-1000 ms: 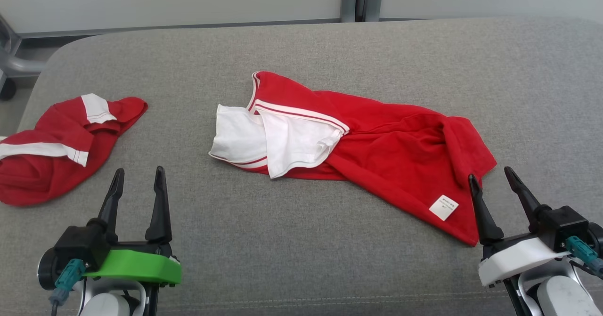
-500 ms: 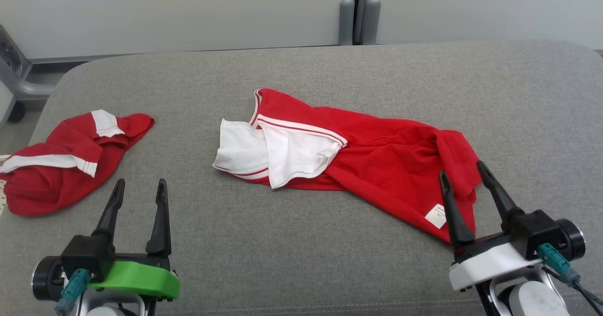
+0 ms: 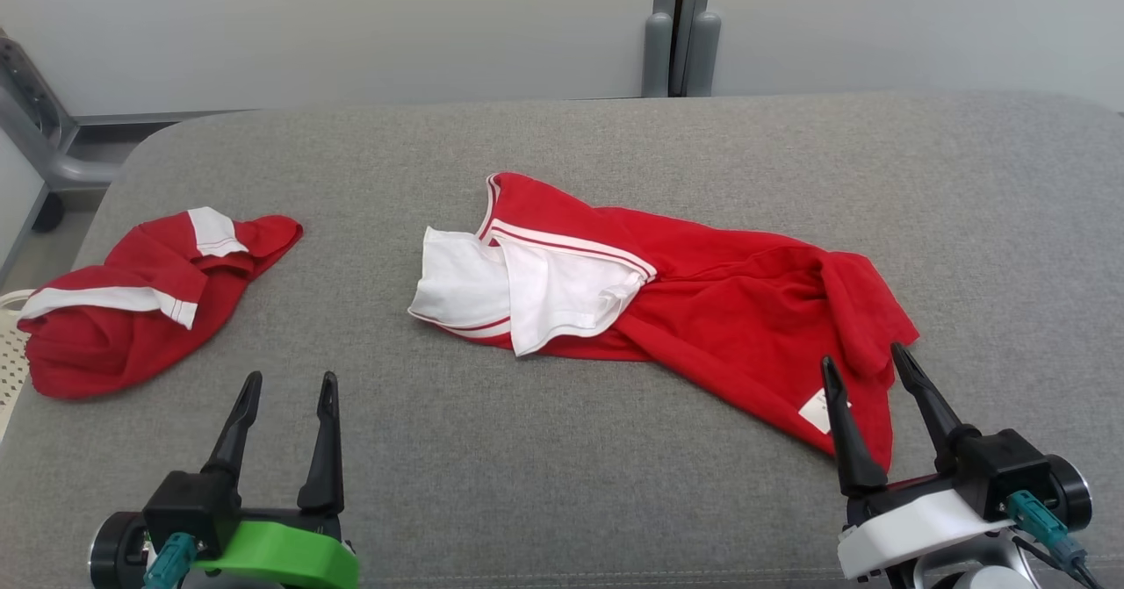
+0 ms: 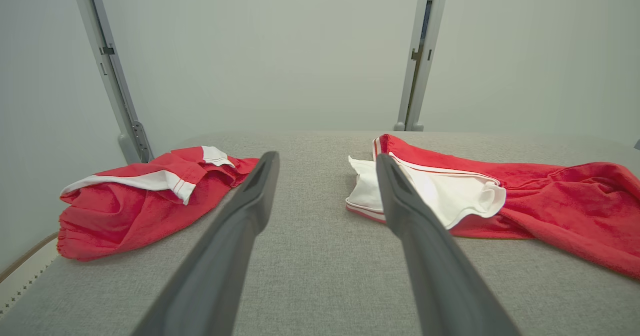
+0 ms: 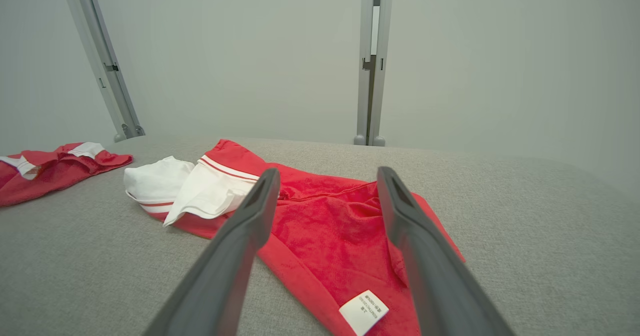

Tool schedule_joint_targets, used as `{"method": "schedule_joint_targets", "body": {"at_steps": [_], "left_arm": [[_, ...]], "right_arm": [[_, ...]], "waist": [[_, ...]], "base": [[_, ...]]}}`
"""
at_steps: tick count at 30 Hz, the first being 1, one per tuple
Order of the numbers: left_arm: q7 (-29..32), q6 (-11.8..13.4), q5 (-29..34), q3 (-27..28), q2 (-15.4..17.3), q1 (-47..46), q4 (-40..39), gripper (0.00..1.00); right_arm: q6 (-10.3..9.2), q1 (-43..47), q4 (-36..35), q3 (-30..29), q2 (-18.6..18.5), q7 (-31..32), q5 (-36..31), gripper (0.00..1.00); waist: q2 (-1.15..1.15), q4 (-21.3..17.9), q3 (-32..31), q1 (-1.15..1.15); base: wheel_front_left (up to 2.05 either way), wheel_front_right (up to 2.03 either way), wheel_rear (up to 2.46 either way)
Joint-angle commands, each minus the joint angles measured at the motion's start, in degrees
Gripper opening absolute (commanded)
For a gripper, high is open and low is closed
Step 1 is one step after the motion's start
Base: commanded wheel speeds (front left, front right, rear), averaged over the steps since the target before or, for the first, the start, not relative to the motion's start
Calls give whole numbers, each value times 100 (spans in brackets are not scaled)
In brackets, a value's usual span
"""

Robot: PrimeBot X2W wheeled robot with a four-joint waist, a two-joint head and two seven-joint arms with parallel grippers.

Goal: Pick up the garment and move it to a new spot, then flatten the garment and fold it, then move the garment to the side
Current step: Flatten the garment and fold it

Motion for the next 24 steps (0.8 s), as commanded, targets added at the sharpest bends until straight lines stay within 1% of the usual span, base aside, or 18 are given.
{"method": "schedule_joint_targets", "body": {"at_steps": [1, 15, 24], "left_arm": [[-19, 10, 17, -13, 8, -21, -21, 100], [-36, 56, -10, -62, 59, -125, -12, 100], [-48, 53, -55, -96, 71, -184, 4, 100]], "right_arm": [[-6, 74, -44, -6, 13, -5, -34, 100], [-6, 21, 22, 9, 46, 7, 0, 100], [-6, -146, 71, 77, -86, 88, -19, 100]], "waist": [[0, -1, 10, 0], [0, -21, 36, 0], [0, 75, 110, 0]], "base": [[0, 0, 0], [0, 0, 0], [0, 0, 0]]}}
